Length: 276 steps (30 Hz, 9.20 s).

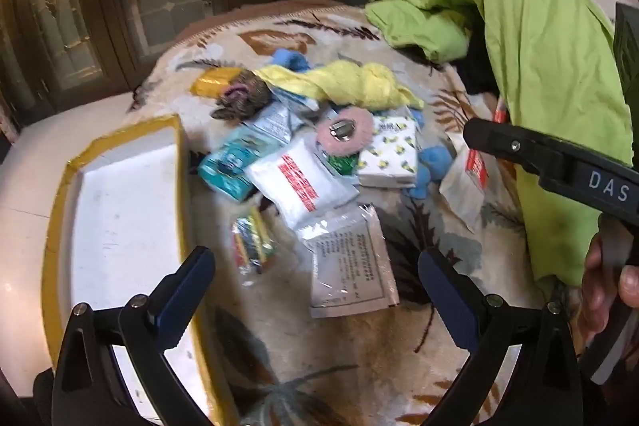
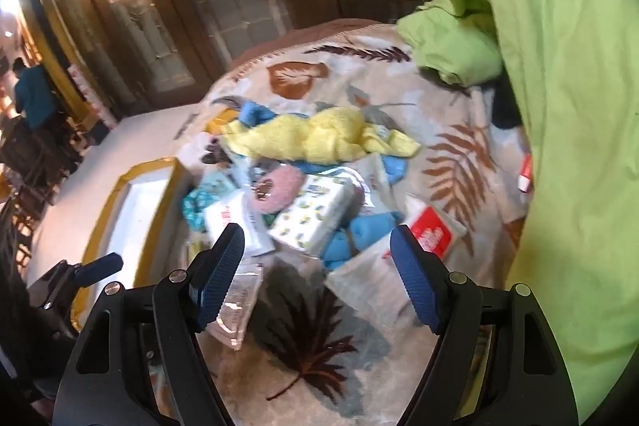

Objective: Organize soft objects
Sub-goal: 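Move both grippers toward the pile of items on the bed, then grasp the yellow-printed tissue pack with right gripper while left grasps the silver sachet, then carry both items into the yellow-rimmed box and open both grippers, then grasp the pink pom-pom with right gripper while left grasps the red-text white bag, then carry the pom-pom and white bag into the box and release both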

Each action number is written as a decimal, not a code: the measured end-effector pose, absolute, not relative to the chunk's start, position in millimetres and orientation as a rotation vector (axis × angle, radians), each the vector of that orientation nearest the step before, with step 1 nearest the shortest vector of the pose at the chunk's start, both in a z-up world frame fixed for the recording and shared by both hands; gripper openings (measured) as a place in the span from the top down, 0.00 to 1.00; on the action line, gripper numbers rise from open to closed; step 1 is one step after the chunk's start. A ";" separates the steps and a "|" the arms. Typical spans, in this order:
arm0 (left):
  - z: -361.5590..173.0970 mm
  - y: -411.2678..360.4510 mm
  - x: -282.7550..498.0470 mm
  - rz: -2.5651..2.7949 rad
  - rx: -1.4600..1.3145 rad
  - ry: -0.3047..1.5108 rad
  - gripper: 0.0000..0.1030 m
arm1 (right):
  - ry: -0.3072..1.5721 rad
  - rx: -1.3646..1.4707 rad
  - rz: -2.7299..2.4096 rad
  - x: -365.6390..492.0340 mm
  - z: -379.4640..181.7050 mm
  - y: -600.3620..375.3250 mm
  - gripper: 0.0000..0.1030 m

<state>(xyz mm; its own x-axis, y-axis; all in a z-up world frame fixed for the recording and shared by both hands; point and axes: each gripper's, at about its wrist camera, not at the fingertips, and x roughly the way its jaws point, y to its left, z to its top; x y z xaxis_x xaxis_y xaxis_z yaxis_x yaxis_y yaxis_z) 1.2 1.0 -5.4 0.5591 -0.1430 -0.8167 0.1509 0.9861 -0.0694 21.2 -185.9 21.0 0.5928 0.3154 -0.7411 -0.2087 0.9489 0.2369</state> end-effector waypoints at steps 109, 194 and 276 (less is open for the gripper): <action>-1.5 53.6 33.8 0.005 -0.183 1.068 0.60 | 1.020 0.250 0.585 52.4 20.6 -120.3 0.79; -83.9 -12.5 139.1 0.079 -0.265 1.269 0.33 | 1.138 0.358 0.444 73.9 -34.8 -184.0 0.52; -16.0 55.1 89.7 -0.009 -0.392 1.163 0.55 | 1.303 0.217 0.598 83.5 -50.3 -122.1 0.70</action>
